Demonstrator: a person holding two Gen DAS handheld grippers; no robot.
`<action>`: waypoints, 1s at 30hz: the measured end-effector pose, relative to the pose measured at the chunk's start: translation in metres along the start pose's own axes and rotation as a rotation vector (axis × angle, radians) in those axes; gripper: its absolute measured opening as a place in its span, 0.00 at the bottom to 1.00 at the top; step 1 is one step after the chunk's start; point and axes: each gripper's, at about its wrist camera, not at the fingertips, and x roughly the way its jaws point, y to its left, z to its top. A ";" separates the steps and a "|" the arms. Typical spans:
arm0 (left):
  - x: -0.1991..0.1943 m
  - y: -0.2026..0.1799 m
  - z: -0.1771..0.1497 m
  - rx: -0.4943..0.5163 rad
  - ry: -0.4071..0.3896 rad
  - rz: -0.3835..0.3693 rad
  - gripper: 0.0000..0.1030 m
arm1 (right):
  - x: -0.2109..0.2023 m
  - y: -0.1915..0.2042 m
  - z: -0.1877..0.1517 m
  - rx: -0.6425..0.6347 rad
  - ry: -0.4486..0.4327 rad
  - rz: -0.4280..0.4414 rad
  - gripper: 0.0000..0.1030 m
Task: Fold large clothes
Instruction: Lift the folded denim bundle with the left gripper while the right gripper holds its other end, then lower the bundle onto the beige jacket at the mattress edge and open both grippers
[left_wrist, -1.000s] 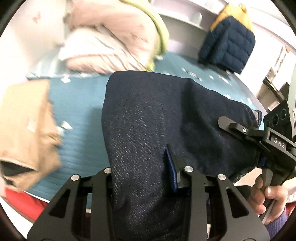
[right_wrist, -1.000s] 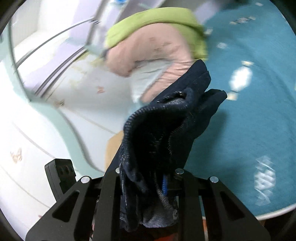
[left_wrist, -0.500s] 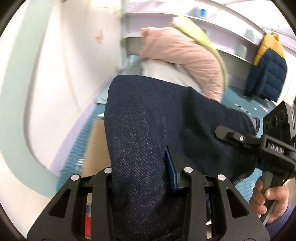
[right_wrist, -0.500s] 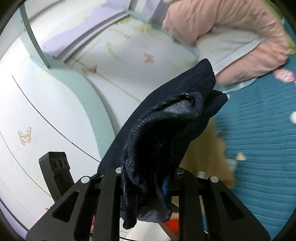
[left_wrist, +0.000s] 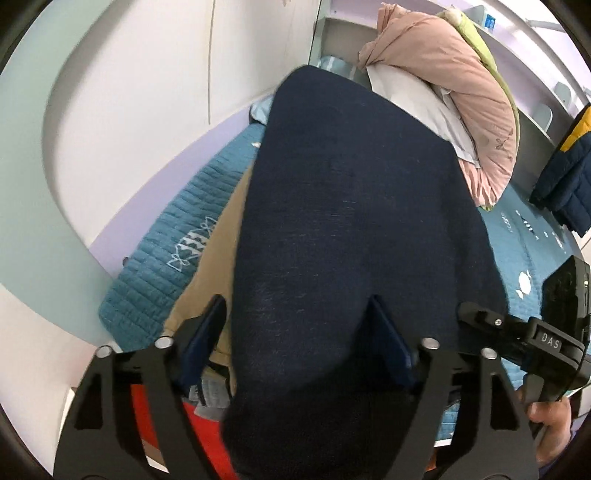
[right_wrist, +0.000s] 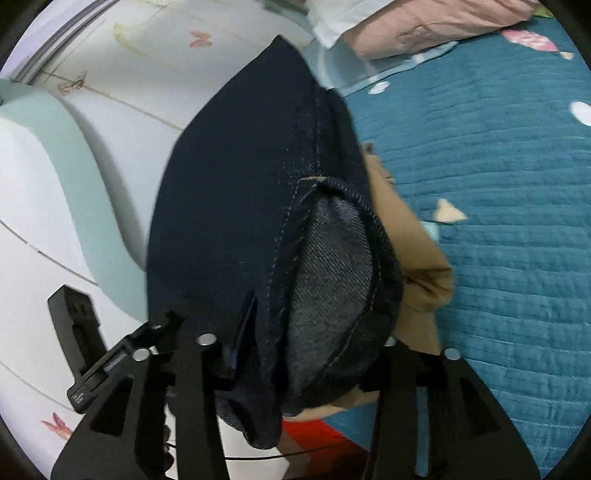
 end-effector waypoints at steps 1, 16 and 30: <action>-0.002 0.000 -0.002 0.004 -0.004 0.005 0.81 | -0.004 -0.004 0.000 0.004 -0.023 -0.018 0.51; -0.091 -0.020 -0.007 -0.021 -0.145 0.195 0.89 | -0.085 0.026 0.001 -0.159 -0.005 -0.101 0.65; -0.232 -0.181 -0.079 0.198 -0.307 0.202 0.92 | -0.270 0.117 -0.081 -0.510 -0.210 -0.306 0.85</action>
